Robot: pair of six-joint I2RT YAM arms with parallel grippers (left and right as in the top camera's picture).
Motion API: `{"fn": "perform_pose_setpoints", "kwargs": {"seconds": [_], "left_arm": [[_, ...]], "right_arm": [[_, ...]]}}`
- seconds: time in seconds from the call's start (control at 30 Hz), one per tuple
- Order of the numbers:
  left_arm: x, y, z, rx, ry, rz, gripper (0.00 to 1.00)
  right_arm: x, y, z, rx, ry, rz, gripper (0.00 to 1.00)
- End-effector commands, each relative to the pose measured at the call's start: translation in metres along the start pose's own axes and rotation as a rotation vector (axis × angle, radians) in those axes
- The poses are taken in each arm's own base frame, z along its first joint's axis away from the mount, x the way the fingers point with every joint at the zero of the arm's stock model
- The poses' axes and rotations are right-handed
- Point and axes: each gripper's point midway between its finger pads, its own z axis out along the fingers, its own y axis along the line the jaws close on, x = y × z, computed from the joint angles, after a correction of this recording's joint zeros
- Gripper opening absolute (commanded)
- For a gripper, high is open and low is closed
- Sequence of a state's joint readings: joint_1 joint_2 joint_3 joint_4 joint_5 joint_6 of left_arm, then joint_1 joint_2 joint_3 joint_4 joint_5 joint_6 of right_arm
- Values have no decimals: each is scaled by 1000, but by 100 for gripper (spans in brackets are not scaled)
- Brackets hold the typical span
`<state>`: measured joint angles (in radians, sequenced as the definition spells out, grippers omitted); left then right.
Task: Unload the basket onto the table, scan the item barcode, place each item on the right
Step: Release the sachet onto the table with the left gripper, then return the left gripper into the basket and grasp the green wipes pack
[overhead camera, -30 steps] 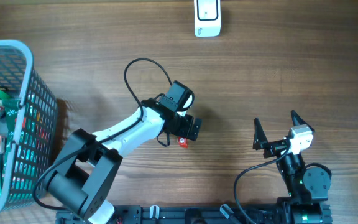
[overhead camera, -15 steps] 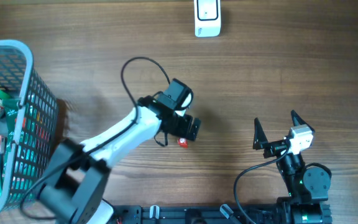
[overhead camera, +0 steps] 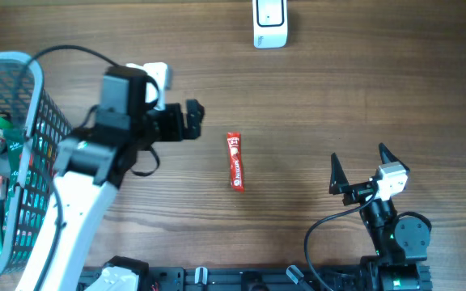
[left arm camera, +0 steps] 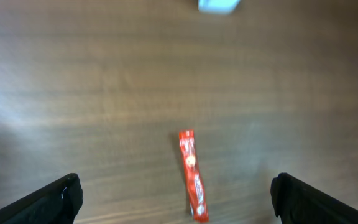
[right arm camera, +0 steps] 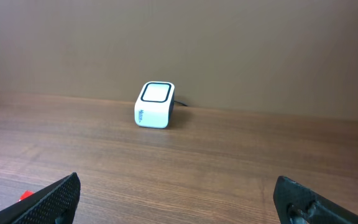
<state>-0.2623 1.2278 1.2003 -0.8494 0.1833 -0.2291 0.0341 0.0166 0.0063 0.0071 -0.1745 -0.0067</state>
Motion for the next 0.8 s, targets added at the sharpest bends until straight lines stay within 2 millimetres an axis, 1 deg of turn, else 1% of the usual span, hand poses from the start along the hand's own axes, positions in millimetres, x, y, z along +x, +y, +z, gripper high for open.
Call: {"fn": "perform_pose_setpoints", "kwargs": {"seconds": [0.0,0.07,0.1,0.17,0.2,0.27,0.3,0.33,0.37,0.43,0.5,0.53,0.6,0.7,0.73,0.77], "left_arm": [[-49,3,-63,1,-207,-21,100],[-66,9,-85,-24,-269,-36,100],[-81,18,-108,-71,-328,-56,100],[-100,35,-143,-155,-418,-93,100],[-108,47,-163,-210,-469,-142,100],[-118,87,-210,-347,-602,-341,100],[-119,102,-224,-376,-645,-425,100],[-116,125,-239,-407,-693,-555,100],[-107,145,-247,-438,-712,-660,100],[-87,179,-251,-490,-691,-822,100],[-54,223,-250,-566,-644,-1075,100],[-40,241,-247,-599,-618,-1173,100],[-21,265,-241,-646,-567,-1284,100],[18,309,-219,-706,-460,-1519,100],[25,315,-215,-712,-448,-1564,100],[36,324,-208,-723,-430,-1632,100]], "right_arm": [[-1,-2,0,14,-7,-19,100],[-1,-2,0,14,-7,-18,100],[-1,-2,0,14,-7,-18,100],[-1,-2,0,14,-7,-18,100],[-1,-2,0,14,-7,-19,100],[-1,-2,0,14,-7,-18,100],[-1,-2,0,14,-7,-18,100],[-1,-2,0,14,-7,-18,100],[-1,-2,0,14,-7,-18,100],[-1,-2,0,14,-7,-18,99],[-1,-2,0,14,-7,-18,100],[-1,-2,0,14,-7,-18,100],[-1,-2,0,14,-7,-18,99],[-1,-2,0,14,-7,-18,100],[-1,-2,0,14,-7,-19,100],[-1,-2,0,14,-7,-19,100]]}}
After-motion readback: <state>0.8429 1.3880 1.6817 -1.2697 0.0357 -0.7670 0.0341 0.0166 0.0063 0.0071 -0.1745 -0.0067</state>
